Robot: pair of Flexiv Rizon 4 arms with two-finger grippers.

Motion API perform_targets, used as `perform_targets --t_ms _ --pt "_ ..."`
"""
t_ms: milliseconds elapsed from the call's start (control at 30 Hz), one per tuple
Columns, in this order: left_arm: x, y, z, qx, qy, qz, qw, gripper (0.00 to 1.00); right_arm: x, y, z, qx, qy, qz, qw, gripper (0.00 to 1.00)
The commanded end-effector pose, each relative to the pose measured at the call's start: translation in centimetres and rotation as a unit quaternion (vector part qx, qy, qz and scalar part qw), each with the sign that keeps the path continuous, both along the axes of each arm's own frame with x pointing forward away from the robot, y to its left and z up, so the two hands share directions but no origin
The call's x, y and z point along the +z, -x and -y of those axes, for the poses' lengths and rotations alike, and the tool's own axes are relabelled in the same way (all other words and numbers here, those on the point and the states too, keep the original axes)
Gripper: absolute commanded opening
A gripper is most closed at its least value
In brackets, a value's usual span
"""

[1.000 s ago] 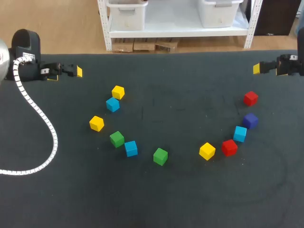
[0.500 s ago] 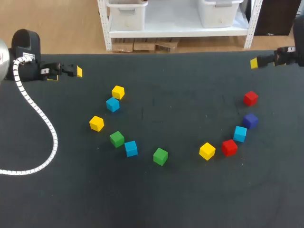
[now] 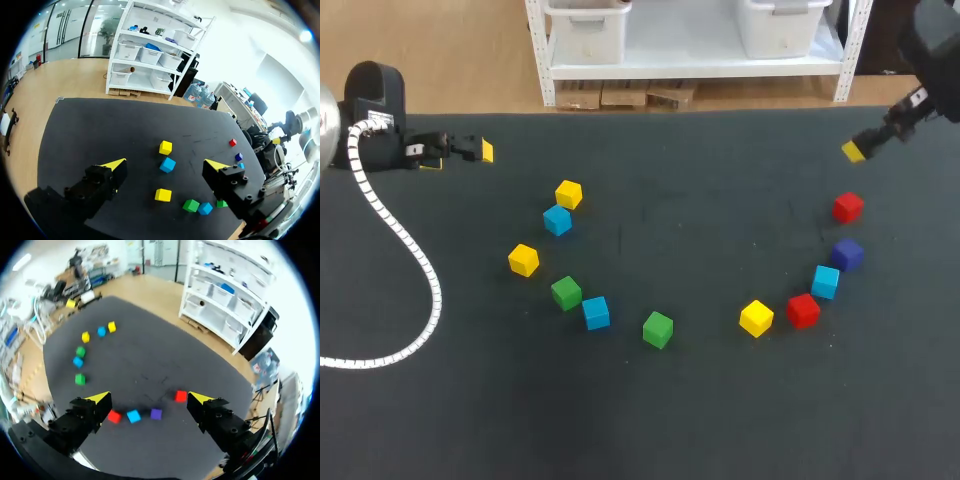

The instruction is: Place the blue cubes, place green cubes on the blue cubes, place the yellow cubes on the green cubes, then place the red cubes on the yellow cubes, and place purple cube on the red cubes.

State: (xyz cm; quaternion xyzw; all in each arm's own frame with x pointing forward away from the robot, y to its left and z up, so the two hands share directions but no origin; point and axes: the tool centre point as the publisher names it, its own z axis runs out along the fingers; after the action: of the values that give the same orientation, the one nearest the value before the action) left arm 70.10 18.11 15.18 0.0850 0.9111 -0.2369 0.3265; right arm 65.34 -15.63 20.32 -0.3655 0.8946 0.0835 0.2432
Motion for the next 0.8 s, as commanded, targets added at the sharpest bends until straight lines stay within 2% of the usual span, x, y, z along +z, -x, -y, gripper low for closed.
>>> perform_targets --t_ms 33,67,133,300,600,800 --pt "-0.2 0.1 -0.2 -0.003 0.004 0.003 1.000 1.00 -1.2 0.5 -0.5 0.037 0.079 -0.005 0.996 1.00" --pt "-0.2 0.1 -0.2 -0.003 0.004 0.003 1.000 1.00 -1.8 0.6 -0.5 0.048 0.095 -0.008 0.994 1.00" --pt "-0.2 0.1 -0.2 -0.003 0.004 0.003 1.000 1.00 -2.5 0.9 -0.4 0.069 0.088 -0.031 0.993 1.00" --pt "-0.2 0.1 -0.2 -0.003 0.004 0.003 1.000 1.00 -4.3 1.3 0.2 0.103 0.110 -0.063 0.987 1.00" --pt "-0.2 0.1 -0.2 -0.003 0.004 0.003 1.000 1.00 -6.8 2.4 0.0 0.168 0.141 -0.085 0.972 1.00" --pt "-0.2 0.1 -0.2 -0.003 0.004 0.003 1.000 1.00 -9.5 2.2 -0.7 0.173 0.125 -0.121 0.969 1.00"
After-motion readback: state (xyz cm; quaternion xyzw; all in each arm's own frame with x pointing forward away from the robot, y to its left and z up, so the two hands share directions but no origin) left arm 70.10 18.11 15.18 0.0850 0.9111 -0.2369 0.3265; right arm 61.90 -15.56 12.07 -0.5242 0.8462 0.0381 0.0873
